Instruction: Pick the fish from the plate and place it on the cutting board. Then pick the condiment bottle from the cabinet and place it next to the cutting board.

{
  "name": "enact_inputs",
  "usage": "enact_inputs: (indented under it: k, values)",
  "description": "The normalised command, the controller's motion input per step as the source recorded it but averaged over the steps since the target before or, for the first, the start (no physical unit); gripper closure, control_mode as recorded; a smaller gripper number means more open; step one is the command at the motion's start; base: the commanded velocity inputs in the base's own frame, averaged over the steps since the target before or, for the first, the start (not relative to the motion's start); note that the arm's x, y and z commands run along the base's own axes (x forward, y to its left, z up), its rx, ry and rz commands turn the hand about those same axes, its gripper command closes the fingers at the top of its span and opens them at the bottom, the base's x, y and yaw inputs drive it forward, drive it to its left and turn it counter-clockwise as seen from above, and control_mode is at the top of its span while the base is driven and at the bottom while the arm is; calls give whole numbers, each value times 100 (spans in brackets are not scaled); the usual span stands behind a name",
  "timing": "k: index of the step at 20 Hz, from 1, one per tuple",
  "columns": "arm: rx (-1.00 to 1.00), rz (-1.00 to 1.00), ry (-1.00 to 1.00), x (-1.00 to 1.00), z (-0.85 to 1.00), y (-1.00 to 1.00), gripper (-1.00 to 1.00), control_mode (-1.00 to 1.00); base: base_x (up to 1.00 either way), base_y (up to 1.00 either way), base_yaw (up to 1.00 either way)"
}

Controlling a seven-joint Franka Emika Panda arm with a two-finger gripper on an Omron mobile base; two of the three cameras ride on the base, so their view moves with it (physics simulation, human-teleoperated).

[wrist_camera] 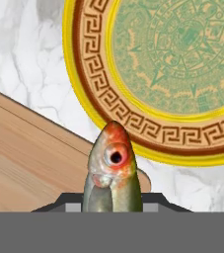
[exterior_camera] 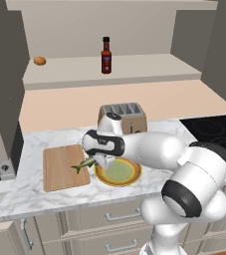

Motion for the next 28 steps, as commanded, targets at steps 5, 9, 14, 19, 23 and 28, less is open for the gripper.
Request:
enact_inputs:
  k: [5, 9, 14, 19, 23, 28]
  values:
    - [0, -6, -1, 0, 0, 41, 100, -100, 0, 0, 0]
    - [0, -7, 0, 11, 0, 33, 100, -100, 0, 0, 0]
    - [0, -9, -1, 17, -3, 29, 100, -100, 0, 0, 0]
    - [0, -8, 0, 14, -12, 34, 100, -100, 0, 0, 0]
    - [0, -6, 0, 14, -23, 32, 100, -100, 0, 0, 0]
    - [0, -6, 0, 17, -30, 21, 100, -100, 0, 0, 0]
